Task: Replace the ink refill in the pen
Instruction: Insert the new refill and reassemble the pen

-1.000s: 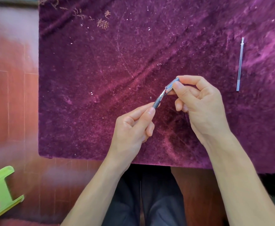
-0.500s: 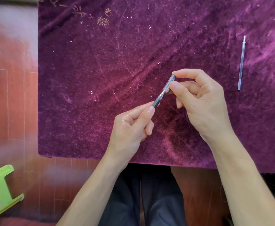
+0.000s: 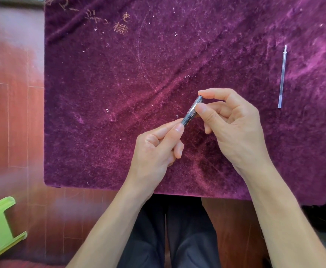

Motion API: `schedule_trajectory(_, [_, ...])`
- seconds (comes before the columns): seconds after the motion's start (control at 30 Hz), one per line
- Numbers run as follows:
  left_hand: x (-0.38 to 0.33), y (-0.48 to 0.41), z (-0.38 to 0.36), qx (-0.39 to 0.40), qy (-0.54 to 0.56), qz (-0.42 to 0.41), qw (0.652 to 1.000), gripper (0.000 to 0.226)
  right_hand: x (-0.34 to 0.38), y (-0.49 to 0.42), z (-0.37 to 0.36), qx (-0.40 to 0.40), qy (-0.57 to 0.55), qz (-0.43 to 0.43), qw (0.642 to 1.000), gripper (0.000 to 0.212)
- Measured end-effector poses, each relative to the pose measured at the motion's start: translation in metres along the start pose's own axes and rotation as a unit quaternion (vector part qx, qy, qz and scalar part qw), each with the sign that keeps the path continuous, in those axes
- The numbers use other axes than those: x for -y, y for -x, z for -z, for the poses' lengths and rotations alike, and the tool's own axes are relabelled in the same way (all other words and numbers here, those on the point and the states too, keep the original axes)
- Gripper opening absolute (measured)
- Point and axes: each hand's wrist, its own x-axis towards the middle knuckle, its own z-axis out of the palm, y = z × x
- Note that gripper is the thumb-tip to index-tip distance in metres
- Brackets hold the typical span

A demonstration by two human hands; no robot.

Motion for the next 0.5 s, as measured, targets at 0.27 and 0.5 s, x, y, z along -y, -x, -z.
schedule_trajectory(0.27, [-0.001,-0.001,0.002,0.018,0.001,0.003,1.0,0.03,-0.004,0.007,-0.007,-0.03,-0.056,-0.009,0.998,0.014])
schedule_trajectory(0.5, [0.003,0.002,0.003,0.04,0.015,0.016,0.999,0.03,-0.006,0.016,-0.013,-0.06,-0.083,-0.016,0.995,0.015])
